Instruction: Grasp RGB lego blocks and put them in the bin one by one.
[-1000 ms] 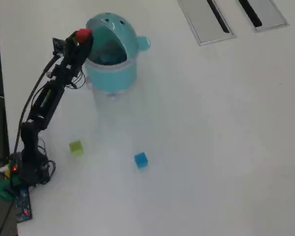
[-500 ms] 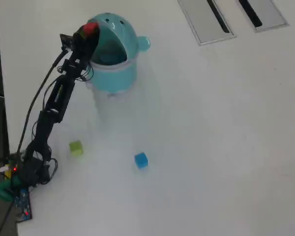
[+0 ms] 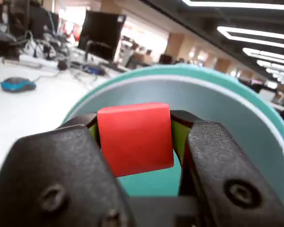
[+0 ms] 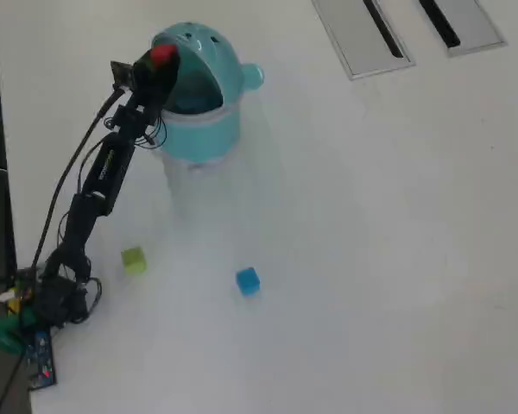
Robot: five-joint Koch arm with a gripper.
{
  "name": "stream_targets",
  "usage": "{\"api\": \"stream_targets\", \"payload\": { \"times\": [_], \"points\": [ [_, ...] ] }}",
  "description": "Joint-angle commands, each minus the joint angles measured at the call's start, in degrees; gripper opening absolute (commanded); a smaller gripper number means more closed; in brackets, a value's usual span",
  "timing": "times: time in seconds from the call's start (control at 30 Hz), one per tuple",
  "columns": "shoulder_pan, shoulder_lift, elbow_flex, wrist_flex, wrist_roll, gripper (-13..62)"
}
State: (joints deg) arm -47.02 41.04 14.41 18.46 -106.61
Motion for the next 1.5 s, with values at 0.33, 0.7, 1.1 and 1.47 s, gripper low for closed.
{"api": "stream_targets", "payload": {
  "times": [0.33,0.7,1.1,1.47],
  "points": [
    [2.4,7.3,-6.0,16.8,6.2,33.7],
    [11.0,16.1,-6.0,28.0,6.2,33.0],
    [16.9,25.5,-6.0,50.4,7.4,33.1],
    [21.6,35.7,-6.0,64.9,7.3,33.0]
  ]
}}
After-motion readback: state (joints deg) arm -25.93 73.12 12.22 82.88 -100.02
